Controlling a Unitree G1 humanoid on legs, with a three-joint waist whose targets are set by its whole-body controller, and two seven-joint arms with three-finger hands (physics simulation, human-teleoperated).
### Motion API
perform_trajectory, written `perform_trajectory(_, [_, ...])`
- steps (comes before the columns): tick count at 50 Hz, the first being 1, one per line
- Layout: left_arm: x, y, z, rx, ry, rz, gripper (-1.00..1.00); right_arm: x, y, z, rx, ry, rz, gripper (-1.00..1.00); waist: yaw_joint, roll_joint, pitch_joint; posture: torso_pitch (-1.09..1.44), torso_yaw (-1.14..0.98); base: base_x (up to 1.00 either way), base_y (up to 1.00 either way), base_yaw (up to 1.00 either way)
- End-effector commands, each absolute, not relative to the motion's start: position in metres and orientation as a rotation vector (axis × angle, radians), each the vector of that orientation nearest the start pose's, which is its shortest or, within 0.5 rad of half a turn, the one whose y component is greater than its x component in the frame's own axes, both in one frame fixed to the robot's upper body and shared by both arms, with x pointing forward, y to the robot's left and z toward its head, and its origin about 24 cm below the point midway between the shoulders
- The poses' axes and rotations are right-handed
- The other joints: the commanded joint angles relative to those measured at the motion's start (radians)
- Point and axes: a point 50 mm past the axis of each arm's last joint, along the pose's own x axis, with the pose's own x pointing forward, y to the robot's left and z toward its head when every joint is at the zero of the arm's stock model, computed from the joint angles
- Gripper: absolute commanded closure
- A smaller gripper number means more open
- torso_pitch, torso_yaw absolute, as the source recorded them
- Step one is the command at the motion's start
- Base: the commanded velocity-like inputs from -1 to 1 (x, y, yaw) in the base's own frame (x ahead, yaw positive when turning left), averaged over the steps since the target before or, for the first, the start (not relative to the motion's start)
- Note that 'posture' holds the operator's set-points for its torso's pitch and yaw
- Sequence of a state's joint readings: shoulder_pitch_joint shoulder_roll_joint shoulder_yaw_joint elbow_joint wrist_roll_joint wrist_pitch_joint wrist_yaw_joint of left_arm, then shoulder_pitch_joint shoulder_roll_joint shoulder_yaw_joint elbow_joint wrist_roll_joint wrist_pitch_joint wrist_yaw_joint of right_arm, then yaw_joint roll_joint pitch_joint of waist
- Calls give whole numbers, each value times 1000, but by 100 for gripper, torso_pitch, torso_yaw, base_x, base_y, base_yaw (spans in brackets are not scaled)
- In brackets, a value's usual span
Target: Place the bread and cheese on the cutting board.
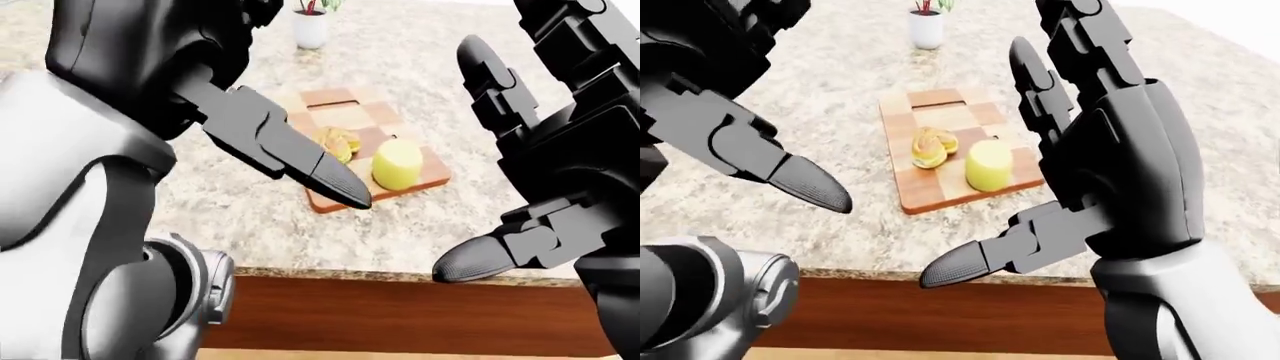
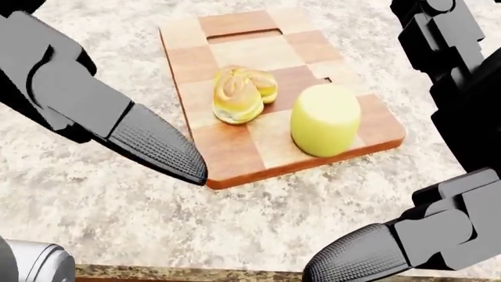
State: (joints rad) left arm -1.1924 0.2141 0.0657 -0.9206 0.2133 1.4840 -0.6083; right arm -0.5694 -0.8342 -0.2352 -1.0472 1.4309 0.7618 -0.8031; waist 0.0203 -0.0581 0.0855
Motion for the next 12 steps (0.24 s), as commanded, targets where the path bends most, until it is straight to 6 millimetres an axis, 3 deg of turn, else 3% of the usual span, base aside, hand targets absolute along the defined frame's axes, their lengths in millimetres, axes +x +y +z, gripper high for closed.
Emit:
perform_trajectory(1, [199, 119, 372, 232, -604, -380, -100, 170, -142, 306, -8, -505, 276, -100, 0, 0, -25, 0, 0, 0, 0, 0])
perform_trajectory(5, [204, 163, 415, 97, -701, -157, -100, 171, -141, 305, -9, -505, 276, -100, 0, -5, -16, 0, 0, 0, 0, 0])
perform_trajectory(7, [200, 180, 420, 95, -705, -120, -100, 171, -142, 305, -10, -504, 274, -100, -1, -2, -17, 0, 0, 0, 0, 0])
perform_trajectory(10, [189, 185, 391, 84, -670, -131, -100, 174, -140, 301, -9, -500, 271, -100, -8, 9, -15, 0, 0, 0, 0, 0])
perform_trajectory(12, [189, 189, 355, 33, -616, -136, -100, 176, -139, 299, -11, -498, 270, -100, -10, 15, -14, 0, 0, 0, 0, 0])
